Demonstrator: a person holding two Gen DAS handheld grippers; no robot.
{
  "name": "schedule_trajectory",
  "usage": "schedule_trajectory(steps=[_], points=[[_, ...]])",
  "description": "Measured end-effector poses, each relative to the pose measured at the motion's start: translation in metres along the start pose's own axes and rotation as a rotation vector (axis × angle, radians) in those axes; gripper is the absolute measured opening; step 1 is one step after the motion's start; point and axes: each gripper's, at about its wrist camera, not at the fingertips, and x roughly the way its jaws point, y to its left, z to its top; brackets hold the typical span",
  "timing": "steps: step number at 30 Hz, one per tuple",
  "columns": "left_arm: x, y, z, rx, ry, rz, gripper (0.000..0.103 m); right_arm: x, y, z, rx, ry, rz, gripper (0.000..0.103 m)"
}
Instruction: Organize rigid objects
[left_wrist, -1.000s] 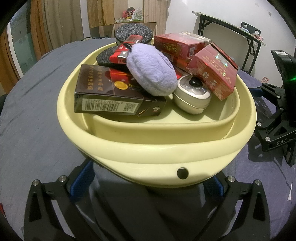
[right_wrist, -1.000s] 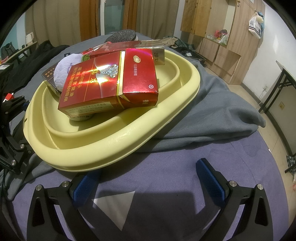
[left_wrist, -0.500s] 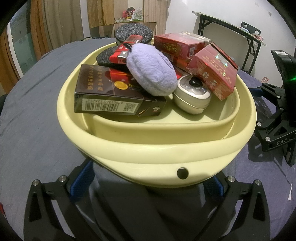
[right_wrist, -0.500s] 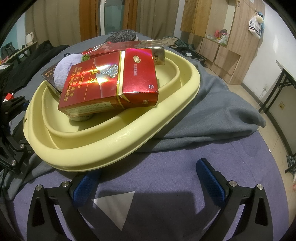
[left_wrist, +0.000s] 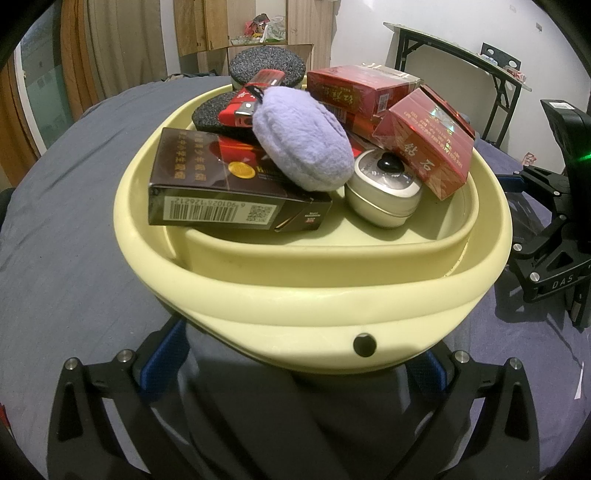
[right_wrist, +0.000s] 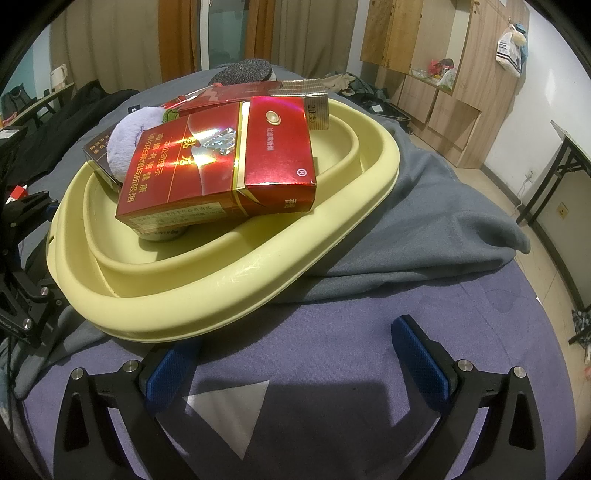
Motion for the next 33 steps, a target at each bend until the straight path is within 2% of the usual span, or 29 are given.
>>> schedule_trajectory(steps=[33], points=[[0.0005,-0.0010,0.0008,0.000,0.000,-0.001,0.103,-0.0002,-0.0006,0.0000,0.000,0.000,0.000,0.103]])
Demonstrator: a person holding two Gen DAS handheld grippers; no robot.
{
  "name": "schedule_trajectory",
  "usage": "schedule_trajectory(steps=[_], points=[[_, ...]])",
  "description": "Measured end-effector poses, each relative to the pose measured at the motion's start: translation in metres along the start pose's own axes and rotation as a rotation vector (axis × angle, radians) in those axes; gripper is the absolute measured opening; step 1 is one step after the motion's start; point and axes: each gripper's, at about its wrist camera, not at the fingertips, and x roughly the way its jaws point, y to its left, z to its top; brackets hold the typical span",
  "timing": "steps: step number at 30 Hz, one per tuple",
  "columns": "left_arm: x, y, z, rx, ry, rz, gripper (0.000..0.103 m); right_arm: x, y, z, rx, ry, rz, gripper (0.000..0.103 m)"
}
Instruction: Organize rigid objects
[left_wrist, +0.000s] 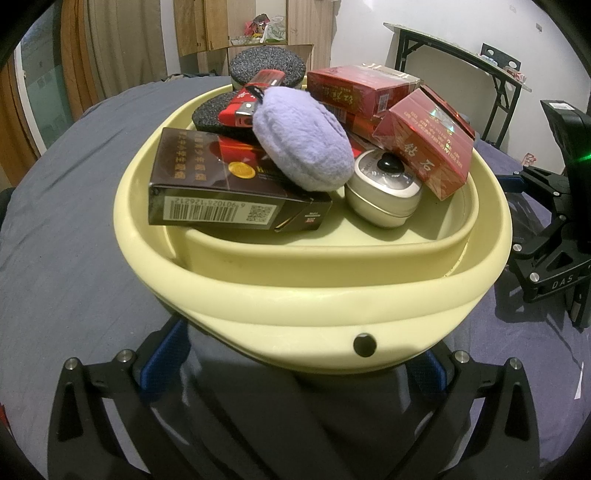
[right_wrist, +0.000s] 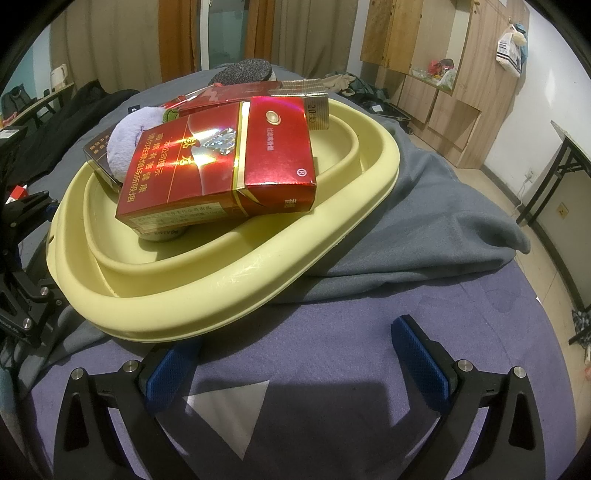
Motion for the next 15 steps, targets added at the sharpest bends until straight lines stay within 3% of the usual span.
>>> schedule_trajectory(steps=[15], points=[[-0.0005,0.0001,0.0001,-0.001,-0.001,-0.001,0.103,0.0000,0.0002,0.0001,0.000,0.000,0.000,0.103]])
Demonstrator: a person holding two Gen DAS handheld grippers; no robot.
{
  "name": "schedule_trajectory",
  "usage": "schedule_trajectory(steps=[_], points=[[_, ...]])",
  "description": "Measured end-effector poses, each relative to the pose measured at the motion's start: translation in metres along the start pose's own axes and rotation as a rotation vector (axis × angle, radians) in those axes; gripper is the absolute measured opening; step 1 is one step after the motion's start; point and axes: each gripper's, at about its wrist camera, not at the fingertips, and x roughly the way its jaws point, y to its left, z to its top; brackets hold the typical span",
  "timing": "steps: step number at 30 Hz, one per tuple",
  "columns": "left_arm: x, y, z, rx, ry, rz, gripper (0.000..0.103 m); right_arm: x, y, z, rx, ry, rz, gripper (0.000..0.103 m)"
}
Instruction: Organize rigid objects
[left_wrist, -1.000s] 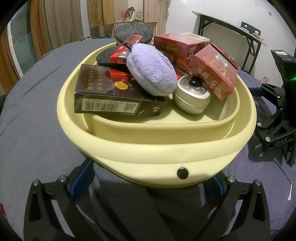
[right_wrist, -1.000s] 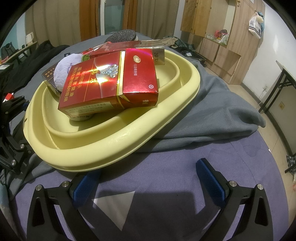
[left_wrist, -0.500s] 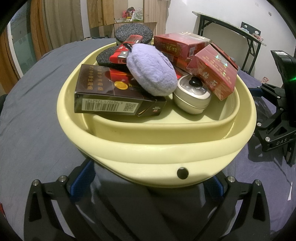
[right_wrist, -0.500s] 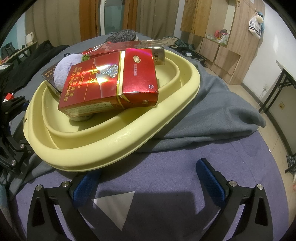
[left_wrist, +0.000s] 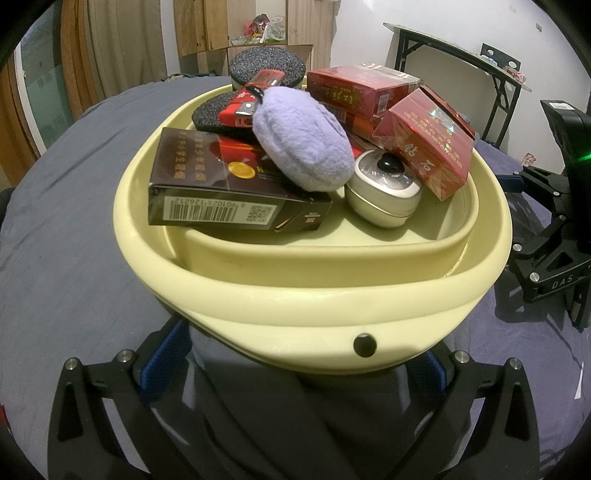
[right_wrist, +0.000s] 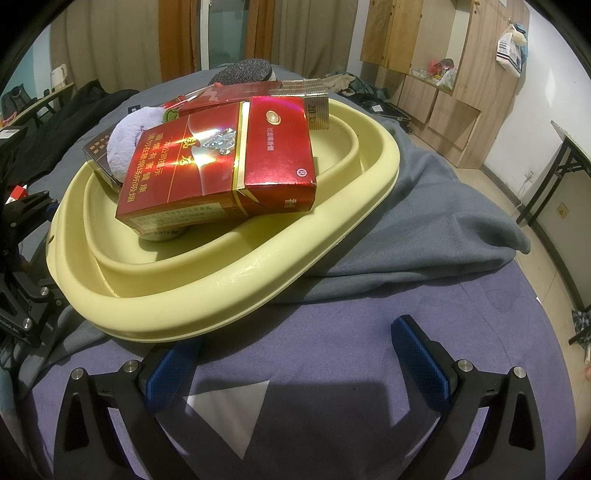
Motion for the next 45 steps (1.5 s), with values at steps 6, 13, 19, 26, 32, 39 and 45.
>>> schedule_trajectory(steps=[6,13,19,26,32,39,45], points=[[0.0013,0.0040,0.0016,-0.004,0.000,-0.010,0.103,0.0001,-0.0001,0.0000,0.001,0.000,0.001,0.103],[0.0013,0.0042,0.0016,-0.005,0.000,-0.011,0.103,0.0001,-0.0001,0.0000,0.001,0.000,0.000,0.103],[0.0013,0.0042,0.0015,-0.005,0.000,-0.011,0.103,0.0001,0.0000,0.0001,0.000,0.000,0.000,0.103],[0.0011,0.0041,0.0013,-0.005,0.000,-0.011,0.103,0.0001,0.0000,0.0001,0.001,0.000,0.001,0.103],[0.0013,0.0041,0.0015,-0.005,0.000,-0.011,0.103,0.0002,0.0000,0.0002,0.000,0.000,0.000,0.103],[0.0013,0.0041,0.0015,-0.005,0.000,-0.011,0.103,0.0002,0.0001,0.0002,0.000,0.000,0.000,0.103],[0.0010,0.0040,0.0011,-0.005,0.000,-0.011,0.103,0.0002,0.0000,0.0002,0.001,0.000,0.000,0.103]])
